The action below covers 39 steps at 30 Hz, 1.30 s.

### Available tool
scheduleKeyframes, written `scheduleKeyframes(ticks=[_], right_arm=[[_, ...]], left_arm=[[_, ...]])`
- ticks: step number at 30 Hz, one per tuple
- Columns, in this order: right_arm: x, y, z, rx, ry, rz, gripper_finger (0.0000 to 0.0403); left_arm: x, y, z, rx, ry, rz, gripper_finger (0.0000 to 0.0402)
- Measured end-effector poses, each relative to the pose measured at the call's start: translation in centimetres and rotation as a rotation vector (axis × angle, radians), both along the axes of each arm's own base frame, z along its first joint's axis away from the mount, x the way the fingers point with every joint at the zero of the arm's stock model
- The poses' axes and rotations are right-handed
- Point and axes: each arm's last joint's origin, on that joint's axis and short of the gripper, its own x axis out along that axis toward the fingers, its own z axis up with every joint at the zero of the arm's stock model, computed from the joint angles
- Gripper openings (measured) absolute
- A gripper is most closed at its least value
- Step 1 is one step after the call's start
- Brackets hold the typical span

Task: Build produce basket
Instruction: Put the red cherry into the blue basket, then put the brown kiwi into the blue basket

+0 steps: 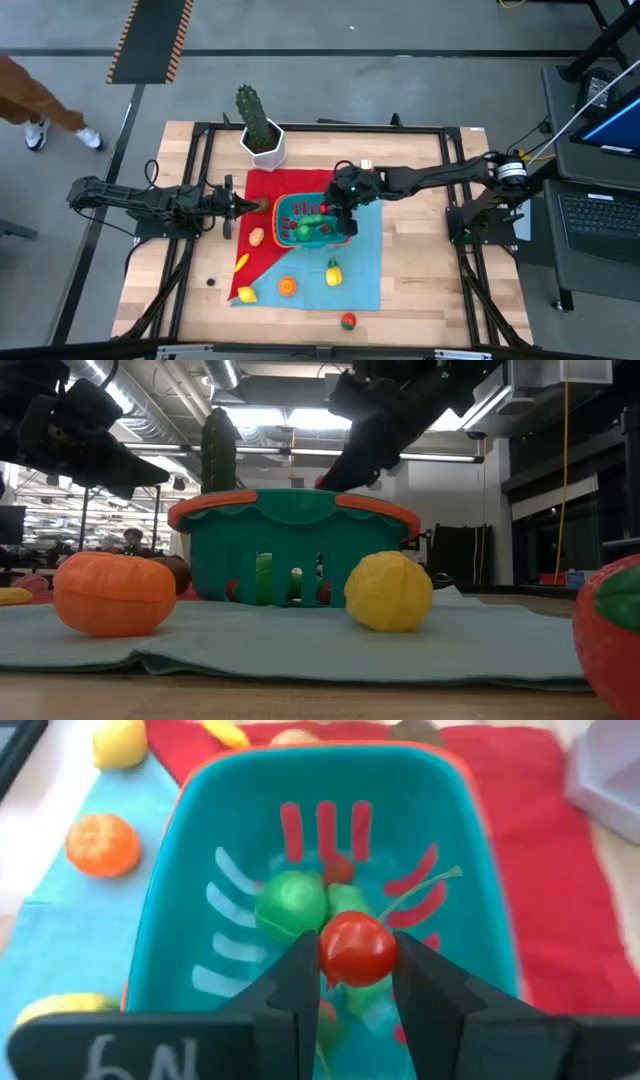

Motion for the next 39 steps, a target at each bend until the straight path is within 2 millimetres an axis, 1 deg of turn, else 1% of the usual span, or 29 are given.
scheduleKeyframes(ticks=[5, 8, 12, 15, 20, 23, 28, 32, 37, 39], right_arm=[[0.6, 0.3, -2.2, 0.005, 0.07, 0.009, 0.0107], [0.7, 0.4, -2.5, 0.01, 0.076, 0.011, 0.0107], [0.7, 0.6, -2.7, 0.063, 0.091, 0.002, 0.0107], [0.8, 0.8, -2.7, 0.073, 0.091, 0.0, 0.0112], [0.8, 0.9, -2.7, 0.099, 0.095, -0.025, 0.0169], [0.8, 0.9, -2.7, 0.1, 0.09, -0.027, 0.0185], [1.1, 0.9, -2.4, 0.084, 0.049, -0.01, 0.0178], [1.0, 0.9, -1.4, 0.029, -0.008, 0.038, 0.017], [0.4, 0.1, 0.1, -0.002, -0.059, 0.002, 0.017], [0.1, 0.0, -0.1, -0.007, -0.088, -0.002, 0.0171]], left_arm=[[0.0, 0.0, 0.0, 0.003, 0.001, -0.001, 0.0008], [0.0, 0.0, 0.0, 0.003, 0.001, 0.0, 0.0008], [0.0, 0.0, 0.0, 0.003, 0.0, 0.0, 0.0008], [0.0, 0.0, 0.0, 0.002, 0.001, 0.0, 0.0008], [0.0, 0.0, 0.0, 0.0, 0.0, 0.0, 0.0008], [0.0, 0.0, 0.0, 0.0, 0.001, 0.0, 0.0008], [0.0, 0.0, 0.0, 0.0, 0.0, 0.0, 0.0008], [0.0, 0.0, 0.0, 0.0, 0.0, 0.0, 0.0008], [0.0, 0.0, 0.0, 0.003, 0.0, 0.0, 0.0008], [0.0, 0.0, 0.0, 0.003, 0.0, 0.0, 0.0008]])
